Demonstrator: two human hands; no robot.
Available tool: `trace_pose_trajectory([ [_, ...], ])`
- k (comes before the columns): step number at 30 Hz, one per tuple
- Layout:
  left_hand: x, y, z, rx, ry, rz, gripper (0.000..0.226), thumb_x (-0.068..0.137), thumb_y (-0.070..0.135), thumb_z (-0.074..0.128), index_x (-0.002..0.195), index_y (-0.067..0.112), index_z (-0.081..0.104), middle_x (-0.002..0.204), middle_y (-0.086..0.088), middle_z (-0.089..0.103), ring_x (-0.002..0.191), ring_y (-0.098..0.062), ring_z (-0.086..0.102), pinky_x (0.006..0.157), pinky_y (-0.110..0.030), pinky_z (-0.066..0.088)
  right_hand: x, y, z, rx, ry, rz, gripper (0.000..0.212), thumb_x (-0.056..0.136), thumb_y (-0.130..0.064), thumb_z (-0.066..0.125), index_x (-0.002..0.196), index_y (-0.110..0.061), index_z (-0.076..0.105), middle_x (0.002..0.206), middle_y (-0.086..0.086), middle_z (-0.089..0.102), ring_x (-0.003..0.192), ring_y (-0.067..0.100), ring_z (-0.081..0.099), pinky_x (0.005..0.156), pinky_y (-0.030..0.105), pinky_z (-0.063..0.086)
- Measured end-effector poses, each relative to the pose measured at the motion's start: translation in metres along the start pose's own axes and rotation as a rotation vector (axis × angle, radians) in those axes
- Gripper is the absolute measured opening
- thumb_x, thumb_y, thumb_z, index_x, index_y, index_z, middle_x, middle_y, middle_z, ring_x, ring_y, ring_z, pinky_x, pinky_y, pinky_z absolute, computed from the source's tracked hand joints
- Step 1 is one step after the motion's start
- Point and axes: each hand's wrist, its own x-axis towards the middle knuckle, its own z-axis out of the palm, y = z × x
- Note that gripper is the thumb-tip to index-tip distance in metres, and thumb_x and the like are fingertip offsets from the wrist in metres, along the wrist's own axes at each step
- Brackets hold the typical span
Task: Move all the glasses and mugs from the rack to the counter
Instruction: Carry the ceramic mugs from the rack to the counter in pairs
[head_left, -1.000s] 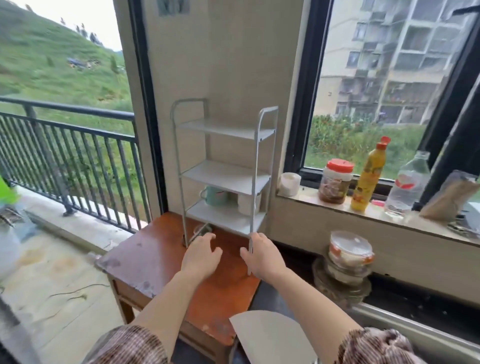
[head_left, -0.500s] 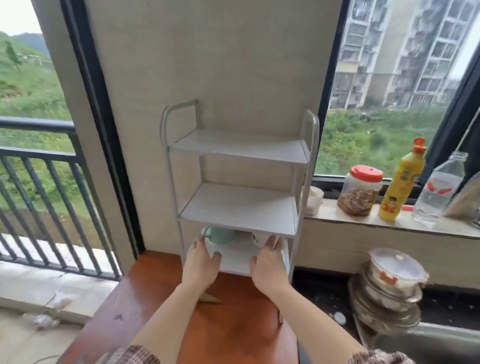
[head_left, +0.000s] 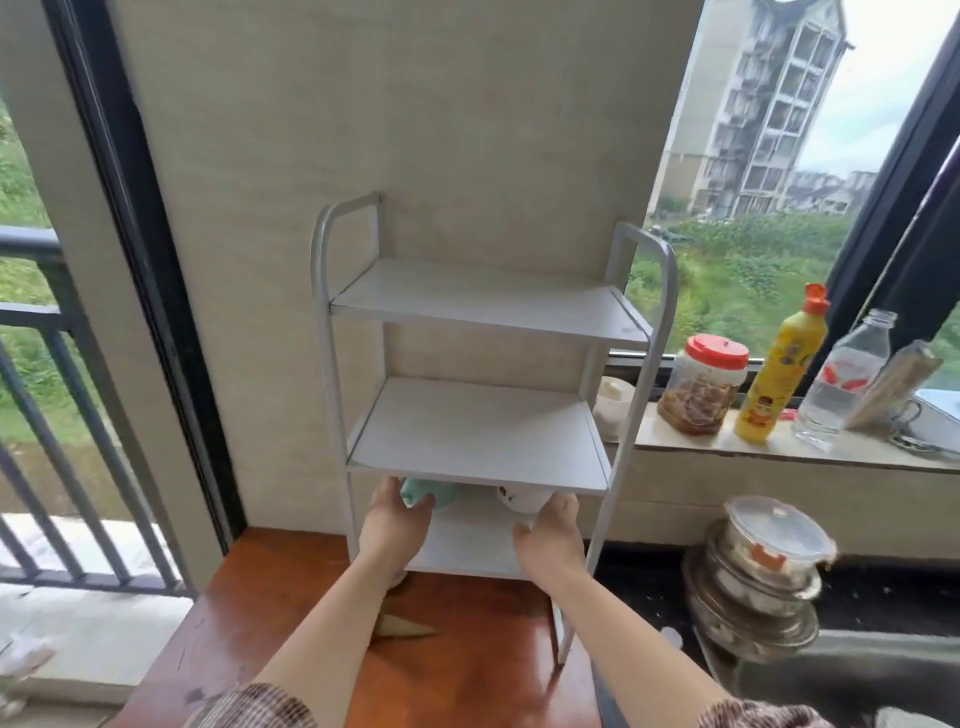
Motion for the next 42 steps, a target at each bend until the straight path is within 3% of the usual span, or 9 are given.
trace_pose_trajectory([
  [2,0.003,-0.002,0.0,0.008,-0.012,0.013,0.041,0.093,0.026,0.053,0.132,0.012,0.045,0.137,-0.01,0.048,0.095,-0.023,0.055,0.074,-0.032,0.042,0.005,0.001,0.0,0.031,-0.013,0.019,0.038,0.091,-0.013,0.048,0.125,-0.001,0.034,0.122,0.009,0.037,0.083,0.021,0.051,0.063,0.026,0.041],
  [5,0.004,-0.005,-0.001,0.026,-0.017,0.002,0.041,0.095,0.024,0.051,0.133,0.011,0.045,0.136,-0.011,0.043,0.088,-0.019,0.047,0.074,-0.03,0.038,0.008,0.001,-0.003,0.103,0.038,0.062,0.042,0.086,-0.01,0.058,0.123,-0.001,0.041,0.122,0.014,0.043,0.095,0.024,0.049,0.073,0.029,0.039],
  [12,0.001,-0.007,0.0,-0.112,-0.047,-0.172,0.037,0.096,0.036,0.045,0.117,0.006,0.055,0.114,-0.02,0.058,0.092,-0.035,0.06,0.078,-0.04,0.05,0.01,-0.004,0.002,0.307,0.027,0.175,0.032,0.09,-0.02,0.058,0.117,-0.004,0.05,0.102,0.012,0.052,0.088,0.025,0.052,0.079,0.034,0.047],
  [15,-0.005,-0.013,0.001,-0.245,-0.063,-0.204,0.044,0.095,0.045,0.045,0.122,0.011,0.056,0.095,-0.006,0.061,0.09,-0.028,0.059,0.087,-0.04,0.053,0.004,-0.005,0.007,0.523,-0.072,0.274,0.018,0.098,-0.024,0.042,0.1,-0.009,0.052,0.078,0.008,0.052,0.065,0.022,0.05,0.061,0.028,0.051],
  [21,-0.022,-0.02,-0.002,-0.336,-0.015,-0.193,0.044,0.092,0.05,0.05,0.113,0.012,0.059,0.097,-0.005,0.065,0.094,-0.028,0.062,0.09,-0.047,0.053,-0.013,0.0,0.006,0.715,-0.219,0.278,0.019,0.097,-0.012,0.045,0.109,-0.006,0.059,0.094,0.009,0.062,0.07,0.02,0.055,0.059,0.027,0.053],
  [26,-0.039,-0.023,0.0,-0.42,0.013,-0.238,0.048,0.09,0.05,0.054,0.118,0.012,0.058,0.112,-0.014,0.063,0.105,-0.033,0.062,0.093,-0.047,0.052,-0.027,0.001,-0.004,0.781,-0.171,0.385,0.033,0.098,-0.035,0.048,0.09,-0.007,0.064,0.085,0.01,0.063,0.067,0.021,0.056,0.057,0.027,0.053],
  [32,-0.061,-0.034,0.001,-0.529,0.025,-0.266,0.036,0.089,0.043,0.059,0.109,0.013,0.06,0.102,-0.008,0.065,0.096,-0.026,0.066,0.094,-0.045,0.053,-0.052,0.022,-0.018,0.666,-0.227,0.268,0.045,0.096,-0.044,0.049,0.07,-0.009,0.064,0.072,0.009,0.067,0.063,0.018,0.062,0.074,0.029,0.059],
  [38,-0.118,-0.041,0.005,-0.579,0.01,-0.279,0.051,0.089,0.041,0.06,0.127,0.007,0.054,0.118,-0.012,0.064,0.099,-0.025,0.066,0.094,-0.04,0.053,-0.093,0.065,-0.056,0.565,-0.307,0.066,0.048,0.095,-0.038,0.053,0.053,-0.014,0.058,0.066,0.006,0.066,0.055,0.016,0.056,0.061,0.027,0.05],
  [42,-0.174,-0.037,0.018,-0.584,-0.046,-0.262,0.025,0.092,0.035,0.058,0.104,0.013,0.061,0.109,-0.013,0.065,0.097,-0.026,0.066,0.085,-0.036,0.055,-0.129,0.104,-0.093,0.568,-0.349,0.012,0.05,0.095,-0.04,0.053,0.05,-0.017,0.054,0.063,0.005,0.062,0.053,0.014,0.052,0.055,0.022,0.046],
])
